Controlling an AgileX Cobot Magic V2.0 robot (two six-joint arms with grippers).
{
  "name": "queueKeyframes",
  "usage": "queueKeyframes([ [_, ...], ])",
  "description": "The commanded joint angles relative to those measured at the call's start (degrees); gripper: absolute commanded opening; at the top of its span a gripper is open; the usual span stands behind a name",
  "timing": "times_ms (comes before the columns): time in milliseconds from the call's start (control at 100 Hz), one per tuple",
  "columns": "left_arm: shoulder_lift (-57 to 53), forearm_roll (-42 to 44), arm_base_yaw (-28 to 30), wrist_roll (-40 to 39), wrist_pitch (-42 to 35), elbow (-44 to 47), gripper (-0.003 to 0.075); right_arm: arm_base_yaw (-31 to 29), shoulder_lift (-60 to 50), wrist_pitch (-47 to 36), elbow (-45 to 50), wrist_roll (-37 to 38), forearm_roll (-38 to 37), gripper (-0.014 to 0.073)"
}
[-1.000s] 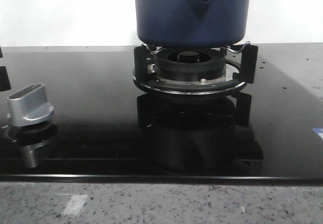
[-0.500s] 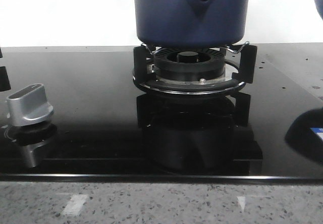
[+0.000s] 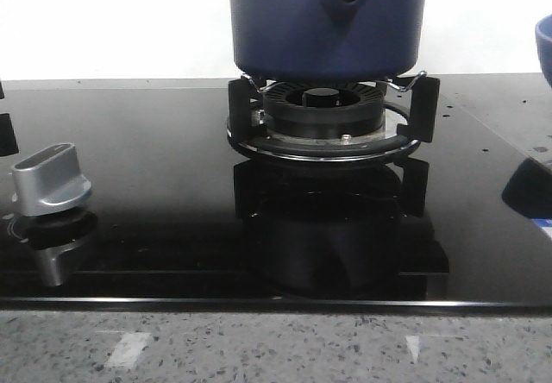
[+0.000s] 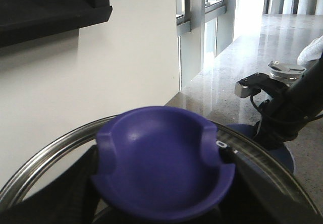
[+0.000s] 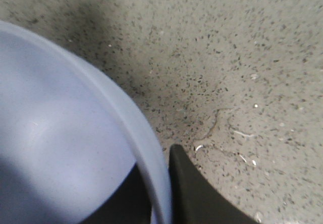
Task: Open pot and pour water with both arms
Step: 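Lower the bowl onto the counter and open the right gripper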
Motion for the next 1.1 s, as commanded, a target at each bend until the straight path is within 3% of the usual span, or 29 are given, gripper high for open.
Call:
queueKeyframes([
  [0,-2.71,-4.76,-0.53,-0.18,0.61,-1.96,0.0302,-0.47,-0.59,-3.11,-1.31,-0.83,0.79,-0.0066],
  [170,-2.71,-4.76,-0.53,-0.18,0.61,-1.96,0.0302,-0.47,0.12,-3.22,-1.31,-1.63,1.25,-0.0042],
  [390,-2.71,-4.76,-0.53,-0.18,0.61,-1.96,0.0302,-0.47,0.21,-3.33,-1.31,-1.63,1.34,0.0255],
  [480,-2.71,-4.76,-0.53,-0.18,0.61,-1.96,0.0302,-0.47,0.21,-3.33,-1.45,-1.63,1.34,0.0303],
  [780,-2.24,-4.66,-0.53,-0.18,0.61,-1.96,0.0302,-0.47,-4.55,2.39,-10.83,-1.63,1.20,0.0325],
  [1090,2.26,-5.04,-0.53,-0.18,2.98,-1.96,0.0302,0.44,-11.88,6.01,-13.48,-3.36,8.85,0.0324],
])
